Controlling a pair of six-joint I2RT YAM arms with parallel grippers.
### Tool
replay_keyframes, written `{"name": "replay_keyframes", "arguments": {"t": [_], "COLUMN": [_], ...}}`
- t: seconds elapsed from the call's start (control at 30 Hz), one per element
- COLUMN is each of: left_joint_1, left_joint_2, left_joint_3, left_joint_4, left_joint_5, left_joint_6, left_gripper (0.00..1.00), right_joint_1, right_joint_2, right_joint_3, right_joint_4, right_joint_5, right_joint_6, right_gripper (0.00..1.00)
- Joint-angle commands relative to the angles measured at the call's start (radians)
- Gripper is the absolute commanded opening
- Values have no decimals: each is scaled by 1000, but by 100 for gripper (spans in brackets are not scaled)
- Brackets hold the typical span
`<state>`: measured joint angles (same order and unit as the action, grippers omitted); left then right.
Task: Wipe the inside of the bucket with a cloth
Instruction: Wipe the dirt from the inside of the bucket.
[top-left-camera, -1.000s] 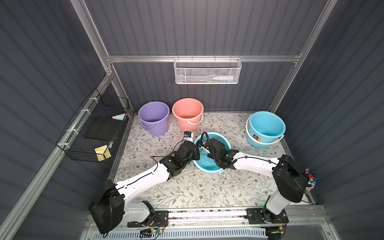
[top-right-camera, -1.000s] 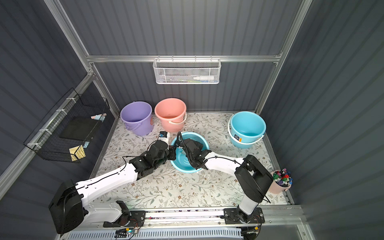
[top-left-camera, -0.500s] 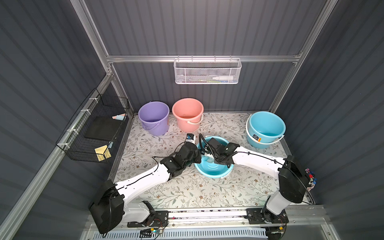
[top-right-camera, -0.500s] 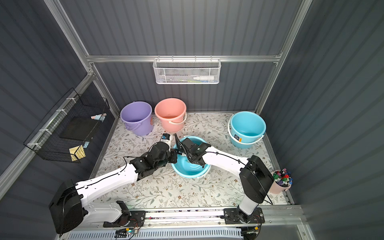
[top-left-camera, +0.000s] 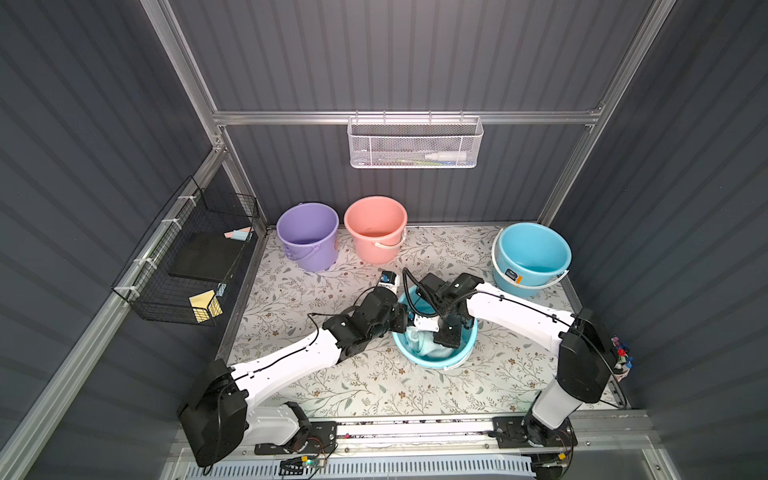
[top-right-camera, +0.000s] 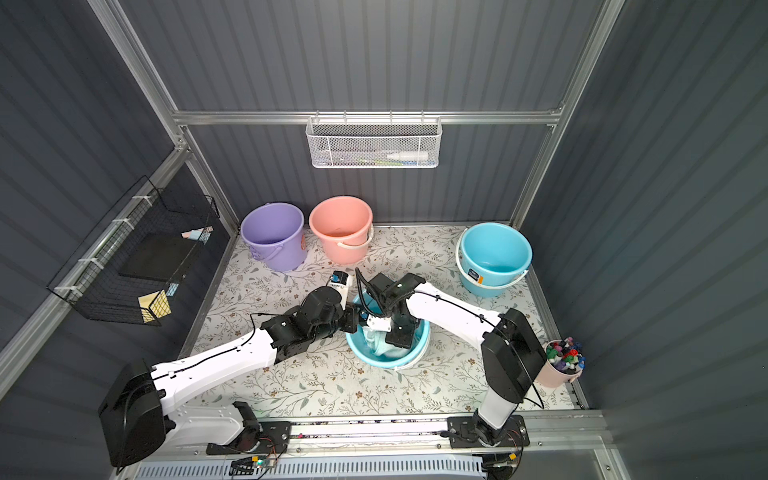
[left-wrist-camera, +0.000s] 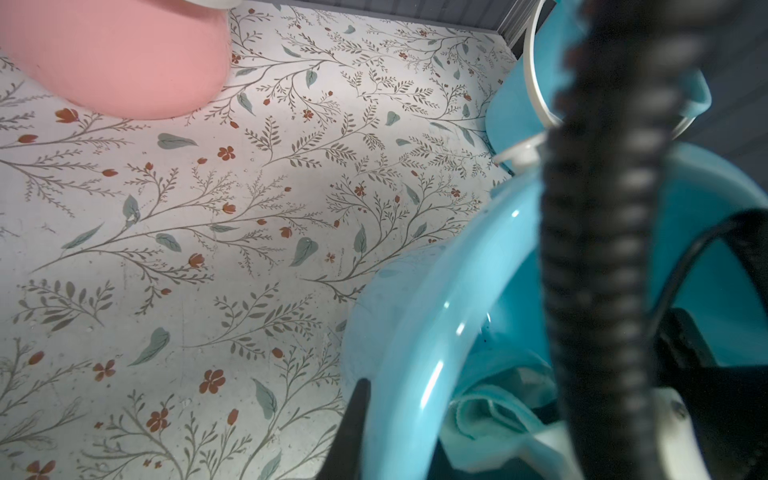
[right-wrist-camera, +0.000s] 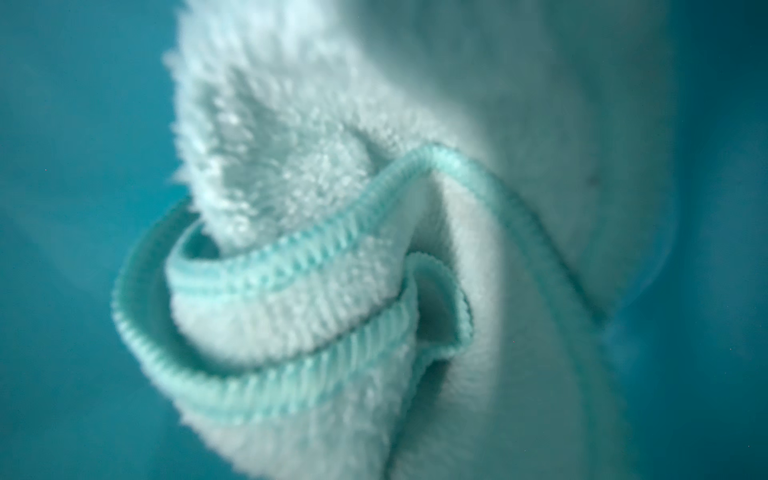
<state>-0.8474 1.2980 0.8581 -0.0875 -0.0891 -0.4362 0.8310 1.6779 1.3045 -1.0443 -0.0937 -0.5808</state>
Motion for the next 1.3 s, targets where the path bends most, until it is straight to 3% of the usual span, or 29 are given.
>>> {"name": "replay_keyframes", "arguments": {"t": [0.0,0.13,0.33,0.53,0.73,1.0,1.27], "left_joint_1": [-1,-1,-1,-1,-1,0,0], "left_joint_2": [-6,0,0,3,6,6,0], "left_joint_3": [28,29,27,24,22,24,21], "left_joint_4": [1,11,9,15,23,20,12], "left_joint_5": [5,11,11,14,22,20,12], "left_joint_6": [17,14,16,14,13,11,10], "left_gripper": [0,0,0,0,0,0,0], "right_joint_1": [-7,-9,-8,-3,4,38,63], "right_joint_2": [-12,-27,-65,-110,-137,-108,-72], "right_joint_3": [-22,-73,-182,-306,-380,-373,-340], "right_joint_4": [176,401,738,1036,1256,1342,1259], "right_joint_5": [-195,-275,-264,-85,64,364,685], "right_joint_6": [94,225,413,544,570,432,74], "right_gripper": [0,0,0,0,0,0,0]}}
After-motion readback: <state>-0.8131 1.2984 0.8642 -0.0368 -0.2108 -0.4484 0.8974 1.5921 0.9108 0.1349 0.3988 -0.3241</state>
